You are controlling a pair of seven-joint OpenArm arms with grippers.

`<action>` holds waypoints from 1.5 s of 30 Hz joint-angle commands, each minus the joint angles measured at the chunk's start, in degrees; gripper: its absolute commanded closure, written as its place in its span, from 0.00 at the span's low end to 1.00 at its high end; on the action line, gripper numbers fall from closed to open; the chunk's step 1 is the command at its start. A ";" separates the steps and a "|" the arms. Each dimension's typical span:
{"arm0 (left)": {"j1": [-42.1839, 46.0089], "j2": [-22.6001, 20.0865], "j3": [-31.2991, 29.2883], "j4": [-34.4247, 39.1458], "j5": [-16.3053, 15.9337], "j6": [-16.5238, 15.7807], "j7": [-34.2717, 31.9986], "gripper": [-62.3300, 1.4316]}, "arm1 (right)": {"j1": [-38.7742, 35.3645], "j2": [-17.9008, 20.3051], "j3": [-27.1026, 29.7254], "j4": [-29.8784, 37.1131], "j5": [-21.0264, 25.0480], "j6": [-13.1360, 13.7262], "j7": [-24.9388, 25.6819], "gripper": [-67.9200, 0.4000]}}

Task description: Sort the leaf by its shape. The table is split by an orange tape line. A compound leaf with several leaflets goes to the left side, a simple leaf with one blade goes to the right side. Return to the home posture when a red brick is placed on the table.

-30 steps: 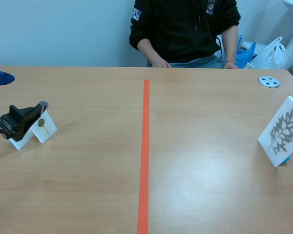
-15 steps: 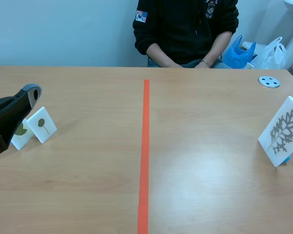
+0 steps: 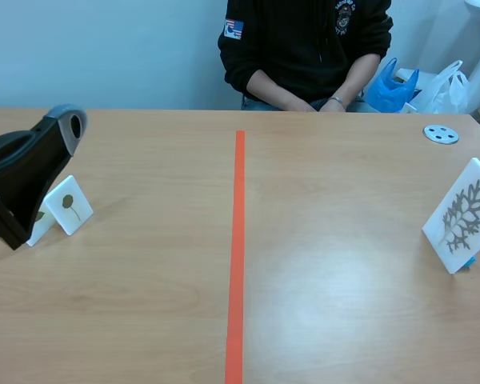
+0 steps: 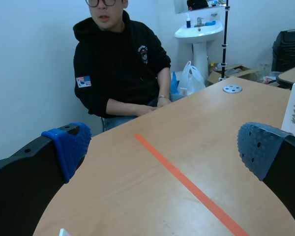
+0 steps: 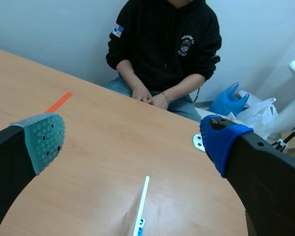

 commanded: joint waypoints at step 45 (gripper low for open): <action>-0.20 0.26 -0.11 0.87 -0.61 2.51 -2.54 0.00 | 0.24 0.15 0.04 0.31 0.66 -0.22 0.68 0.17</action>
